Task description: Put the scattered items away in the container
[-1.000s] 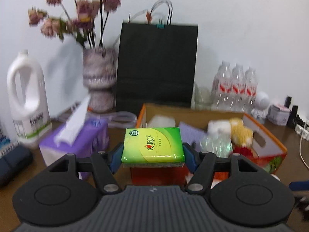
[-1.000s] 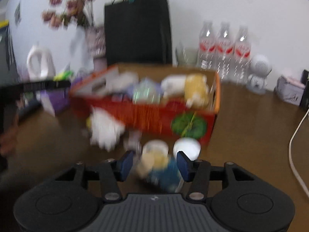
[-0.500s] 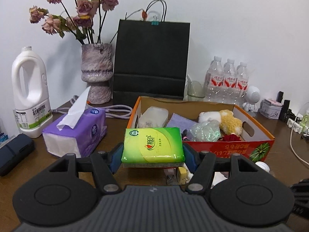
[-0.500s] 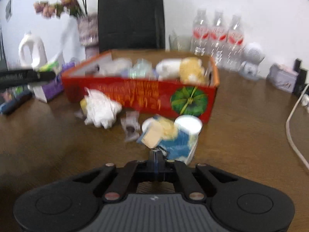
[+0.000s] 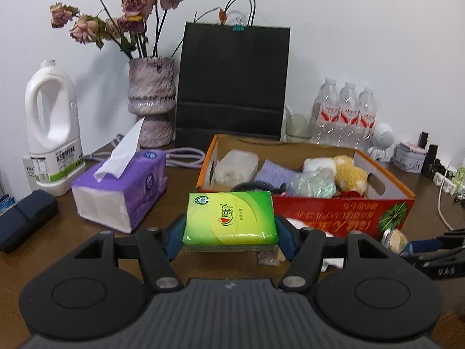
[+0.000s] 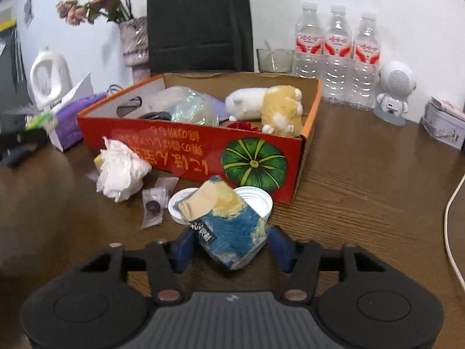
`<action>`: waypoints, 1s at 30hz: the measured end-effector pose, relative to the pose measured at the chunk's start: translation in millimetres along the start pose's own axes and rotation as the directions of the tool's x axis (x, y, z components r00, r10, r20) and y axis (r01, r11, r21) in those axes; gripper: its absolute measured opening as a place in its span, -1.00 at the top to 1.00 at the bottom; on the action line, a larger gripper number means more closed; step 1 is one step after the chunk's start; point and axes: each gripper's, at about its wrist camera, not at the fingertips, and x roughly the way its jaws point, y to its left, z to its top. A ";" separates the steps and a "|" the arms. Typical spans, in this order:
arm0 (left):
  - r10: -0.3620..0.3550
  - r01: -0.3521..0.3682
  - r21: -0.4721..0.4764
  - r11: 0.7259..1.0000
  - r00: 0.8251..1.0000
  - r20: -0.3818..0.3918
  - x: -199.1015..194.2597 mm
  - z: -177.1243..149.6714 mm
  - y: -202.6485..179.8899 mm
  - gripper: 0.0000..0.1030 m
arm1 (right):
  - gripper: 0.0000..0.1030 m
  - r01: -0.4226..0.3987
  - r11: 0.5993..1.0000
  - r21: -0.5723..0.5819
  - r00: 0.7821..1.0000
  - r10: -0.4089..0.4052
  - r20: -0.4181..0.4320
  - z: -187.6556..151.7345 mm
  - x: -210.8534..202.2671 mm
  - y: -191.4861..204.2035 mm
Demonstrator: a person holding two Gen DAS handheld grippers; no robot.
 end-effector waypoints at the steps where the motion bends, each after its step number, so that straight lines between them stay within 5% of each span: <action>1: 0.001 -0.001 -0.002 1.000 1.000 -0.006 1.3 -1.1 0.9 -0.26 | 0.39 -0.004 1.000 0.011 1.000 0.004 0.006 -1.3 -1.6 0.1; 4: 0.000 0.000 -0.007 1.000 1.000 -0.017 3.6 -3.1 2.0 -0.26 | 0.57 0.026 1.000 -0.001 1.000 -0.026 0.013 -5.5 -7.9 8.9; 9: -0.016 0.016 -0.008 1.000 1.000 0.004 -2.3 0.1 1.2 -0.26 | 0.58 0.019 0.998 0.053 0.996 -0.023 0.083 -0.8 -48.0 25.3; 15: -0.076 0.076 0.007 0.997 0.996 0.042 14.2 48.0 1.2 -0.26 | 0.57 -0.024 0.981 0.195 0.982 -0.013 0.188 54.2 -85.1 12.0; 18: -0.081 0.081 0.000 0.997 0.997 0.008 41.2 79.6 -1.8 -0.26 | 0.56 0.018 0.979 0.205 0.989 -0.048 0.143 93.0 -68.6 3.9; 21: -0.094 0.099 0.041 0.994 0.990 -0.106 81.4 100.6 -11.8 -0.26 | 0.52 0.163 0.979 0.122 0.987 -0.162 -0.020 131.1 -20.5 -0.6; 25: -0.040 0.076 0.135 0.988 0.967 -0.250 132.9 103.7 -26.3 -0.26 | 0.51 0.299 0.941 -0.156 0.918 -0.329 -0.222 155.8 45.6 18.5; 28: 0.006 0.073 0.228 0.971 0.945 -0.326 157.4 94.6 -36.2 -0.27 | 0.48 0.333 0.842 -0.424 0.834 -0.473 -0.285 152.9 84.2 49.8; 30: 0.012 0.081 0.247 0.966 0.935 -0.355 162.0 87.7 -37.6 -0.29 | 0.51 0.309 0.810 -0.498 0.798 -0.505 -0.327 151.5 104.0 59.9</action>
